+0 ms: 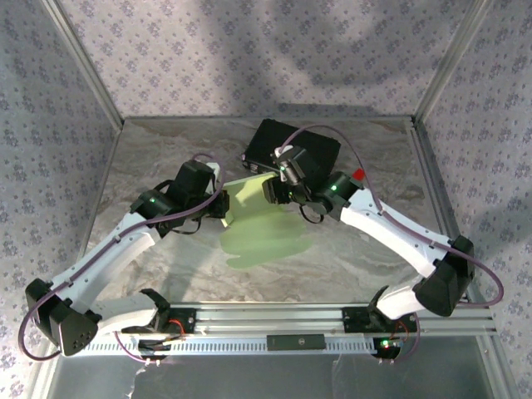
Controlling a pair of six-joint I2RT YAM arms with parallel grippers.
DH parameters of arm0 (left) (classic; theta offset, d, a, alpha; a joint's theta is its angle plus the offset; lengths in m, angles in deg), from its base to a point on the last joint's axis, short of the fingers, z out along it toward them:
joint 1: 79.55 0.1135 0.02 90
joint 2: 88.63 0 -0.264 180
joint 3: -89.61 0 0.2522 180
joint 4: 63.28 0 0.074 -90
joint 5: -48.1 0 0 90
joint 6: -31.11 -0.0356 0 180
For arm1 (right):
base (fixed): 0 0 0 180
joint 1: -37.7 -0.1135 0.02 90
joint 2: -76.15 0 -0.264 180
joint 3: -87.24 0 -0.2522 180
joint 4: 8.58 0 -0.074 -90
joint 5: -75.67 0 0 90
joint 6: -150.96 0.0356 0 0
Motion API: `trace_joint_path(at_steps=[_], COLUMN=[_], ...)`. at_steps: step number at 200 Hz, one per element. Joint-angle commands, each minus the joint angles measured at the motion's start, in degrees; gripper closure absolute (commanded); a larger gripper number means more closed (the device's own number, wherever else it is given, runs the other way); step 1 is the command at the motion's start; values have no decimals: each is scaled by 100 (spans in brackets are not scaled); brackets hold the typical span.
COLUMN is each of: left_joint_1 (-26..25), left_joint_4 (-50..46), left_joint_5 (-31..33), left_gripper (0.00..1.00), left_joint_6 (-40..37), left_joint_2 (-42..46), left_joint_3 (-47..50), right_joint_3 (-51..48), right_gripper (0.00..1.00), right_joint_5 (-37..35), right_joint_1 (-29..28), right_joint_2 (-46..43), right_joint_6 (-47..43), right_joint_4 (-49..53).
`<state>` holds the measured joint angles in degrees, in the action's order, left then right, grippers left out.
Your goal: Fold the paper box
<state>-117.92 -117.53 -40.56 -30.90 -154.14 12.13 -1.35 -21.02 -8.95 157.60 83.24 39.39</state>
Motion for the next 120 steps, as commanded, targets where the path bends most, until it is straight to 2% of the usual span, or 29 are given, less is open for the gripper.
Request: trace_joint_path(at_steps=[1, 30, 49, 82, 120], left_joint_1=[-38, 7, 55, 100, 97], left_joint_4=[-69, -169, -161, -128, -157], left_joint_5=[-53, -159, -203, -265, -293], left_gripper=[100, 100, 100, 100, 100], left_joint_6=[-87, -162, -180, -188, -215], left_joint_2=[-57, -117, -108, -80, -63], left_joint_3=[-228, -264, -244, -242, -264], right_joint_3=[-241, -709, -769, -883, -883], right_gripper=[45, 45, 46, 55, 56], right_joint_5=[1015, 2728, 3355, 3684, 3526], right_joint_1=[263, 850, 1066, 1407, 1545], right_joint_2=[-331, -732, -780, -746, -631], right_joint_6=[-94, -252, -400, -453, -670], right_joint_4=[-408, -887, -909, -993, -874])
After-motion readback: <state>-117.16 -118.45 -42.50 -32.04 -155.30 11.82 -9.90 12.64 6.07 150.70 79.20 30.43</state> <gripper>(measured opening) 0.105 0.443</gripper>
